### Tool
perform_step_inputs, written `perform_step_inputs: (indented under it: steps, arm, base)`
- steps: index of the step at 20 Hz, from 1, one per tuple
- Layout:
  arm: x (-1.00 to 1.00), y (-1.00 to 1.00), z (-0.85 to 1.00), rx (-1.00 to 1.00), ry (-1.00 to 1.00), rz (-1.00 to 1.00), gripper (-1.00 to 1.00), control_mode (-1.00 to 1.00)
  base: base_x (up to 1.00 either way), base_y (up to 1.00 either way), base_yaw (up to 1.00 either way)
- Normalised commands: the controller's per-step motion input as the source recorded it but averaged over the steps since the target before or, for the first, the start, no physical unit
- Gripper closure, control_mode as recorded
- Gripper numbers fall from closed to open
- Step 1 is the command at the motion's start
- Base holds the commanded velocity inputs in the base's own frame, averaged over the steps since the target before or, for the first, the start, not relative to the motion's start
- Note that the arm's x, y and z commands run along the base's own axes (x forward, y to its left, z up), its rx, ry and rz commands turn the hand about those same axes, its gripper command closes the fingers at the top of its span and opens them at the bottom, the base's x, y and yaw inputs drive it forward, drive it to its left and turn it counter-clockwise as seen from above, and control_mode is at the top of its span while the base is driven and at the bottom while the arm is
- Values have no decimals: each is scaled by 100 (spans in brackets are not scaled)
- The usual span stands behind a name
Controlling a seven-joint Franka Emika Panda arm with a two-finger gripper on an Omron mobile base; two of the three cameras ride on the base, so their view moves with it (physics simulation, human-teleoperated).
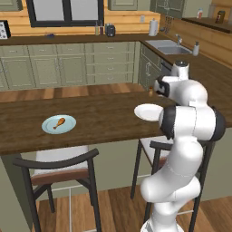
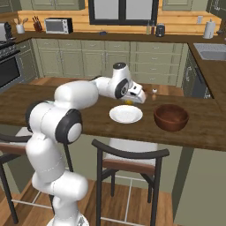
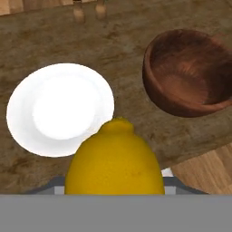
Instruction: Pick the chicken drumstick and lemon from their plates and place them in the bowl. Then put the bowl in the fridge.
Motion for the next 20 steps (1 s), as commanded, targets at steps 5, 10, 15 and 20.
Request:
perform_step_inputs:
  steps: [5, 10, 15, 20]
  arm:
    - [0, -67, -1, 0, 13, -6, 100, -100]
    - [0, -70, -7, 0, 5, -5, 100, -100]
    - [0, -57, -18, 0, 1, 0, 100, -100]
    - [6, -20, -32, 0, 1, 0, 100, -100]
  base:
    - [0, 0, 0]
    - [0, 0, 0]
    - [0, 0, 0]
    - [0, 0, 0]
